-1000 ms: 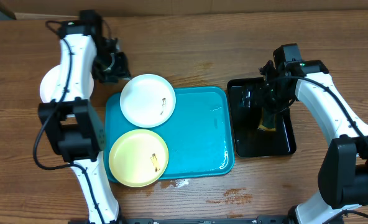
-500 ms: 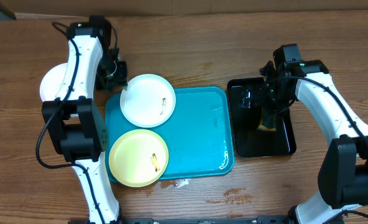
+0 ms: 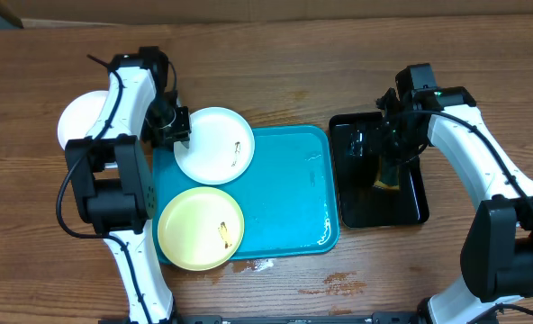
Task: Clean dirty plates on tray and stack at the side
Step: 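Move the left gripper to the white plate on the teal tray's right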
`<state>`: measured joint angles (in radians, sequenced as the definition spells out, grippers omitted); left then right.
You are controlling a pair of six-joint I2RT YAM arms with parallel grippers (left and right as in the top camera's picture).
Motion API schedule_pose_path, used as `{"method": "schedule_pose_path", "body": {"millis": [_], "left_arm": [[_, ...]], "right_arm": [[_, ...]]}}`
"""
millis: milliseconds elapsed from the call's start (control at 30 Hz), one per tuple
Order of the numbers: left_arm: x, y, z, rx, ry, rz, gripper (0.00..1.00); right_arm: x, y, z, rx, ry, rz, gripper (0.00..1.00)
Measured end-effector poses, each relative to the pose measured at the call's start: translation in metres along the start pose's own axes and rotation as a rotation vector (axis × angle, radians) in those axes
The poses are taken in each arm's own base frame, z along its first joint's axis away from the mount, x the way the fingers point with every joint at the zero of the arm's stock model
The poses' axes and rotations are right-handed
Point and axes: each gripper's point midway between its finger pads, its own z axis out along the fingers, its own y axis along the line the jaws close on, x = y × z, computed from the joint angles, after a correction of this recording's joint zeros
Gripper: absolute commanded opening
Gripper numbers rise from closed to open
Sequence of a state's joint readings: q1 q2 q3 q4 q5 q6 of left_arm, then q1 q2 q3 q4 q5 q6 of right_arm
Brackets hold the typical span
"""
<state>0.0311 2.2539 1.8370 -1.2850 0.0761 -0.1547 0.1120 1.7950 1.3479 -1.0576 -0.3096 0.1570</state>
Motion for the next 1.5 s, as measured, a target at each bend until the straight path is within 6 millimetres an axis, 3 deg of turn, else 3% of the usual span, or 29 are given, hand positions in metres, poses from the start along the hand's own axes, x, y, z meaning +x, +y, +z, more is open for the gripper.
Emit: {"method": "schedule_pose_path", "body": {"millis": [533, 1167, 1367, 1500], "left_arm": [[0.011, -0.047, 0.006, 0.049, 0.017, 0.092, 0.38], [0.051, -0.147, 0.017, 0.056, 0.027, 0.294, 0.33], [0.06, -0.158, 0.02, 0.019, 0.023, 0.306, 0.31], [0.061, -0.154, 0.021, -0.026, 0.017, 0.289, 0.22]], "right_arm": [[0.0, 0.0, 0.0, 0.0, 0.0, 0.0, 1.0], [0.01, -0.006, 0.0, 0.032, 0.039, 0.014, 1.0], [0.014, -0.01, -0.001, 0.051, 0.052, 0.019, 1.0], [0.016, -0.013, -0.001, 0.069, 0.06, 0.022, 1.0]]}}
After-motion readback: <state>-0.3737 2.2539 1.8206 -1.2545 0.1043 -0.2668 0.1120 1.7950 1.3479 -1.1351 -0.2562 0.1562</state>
